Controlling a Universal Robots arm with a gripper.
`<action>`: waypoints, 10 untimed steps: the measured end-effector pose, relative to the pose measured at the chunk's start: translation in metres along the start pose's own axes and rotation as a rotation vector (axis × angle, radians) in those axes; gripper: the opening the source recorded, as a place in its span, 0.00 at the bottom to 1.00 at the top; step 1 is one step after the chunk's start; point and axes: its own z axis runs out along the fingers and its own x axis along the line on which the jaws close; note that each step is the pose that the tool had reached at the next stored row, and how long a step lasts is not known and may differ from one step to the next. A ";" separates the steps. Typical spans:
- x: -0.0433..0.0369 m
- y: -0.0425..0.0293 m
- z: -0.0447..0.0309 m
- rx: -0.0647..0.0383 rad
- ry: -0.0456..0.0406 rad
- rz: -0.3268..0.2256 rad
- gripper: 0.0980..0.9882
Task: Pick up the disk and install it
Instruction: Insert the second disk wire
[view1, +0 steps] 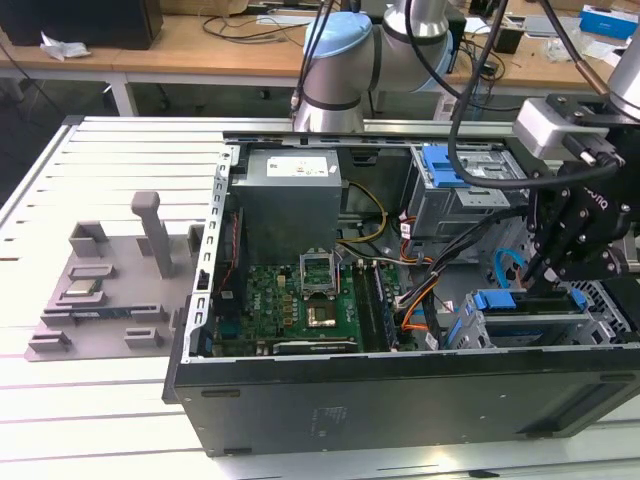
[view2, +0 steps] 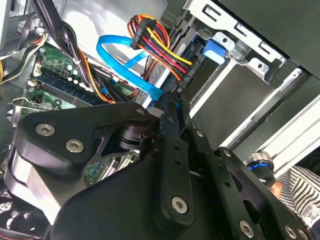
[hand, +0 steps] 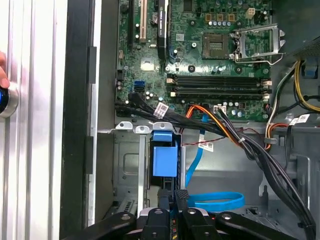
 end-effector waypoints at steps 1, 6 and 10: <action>-0.0002 -0.0003 0.0008 0.000 -0.0002 -0.001 0.07; -0.0011 -0.0018 0.0037 0.000 -0.0012 -0.006 0.07; -0.0013 -0.0031 0.0049 0.000 -0.0012 -0.009 0.07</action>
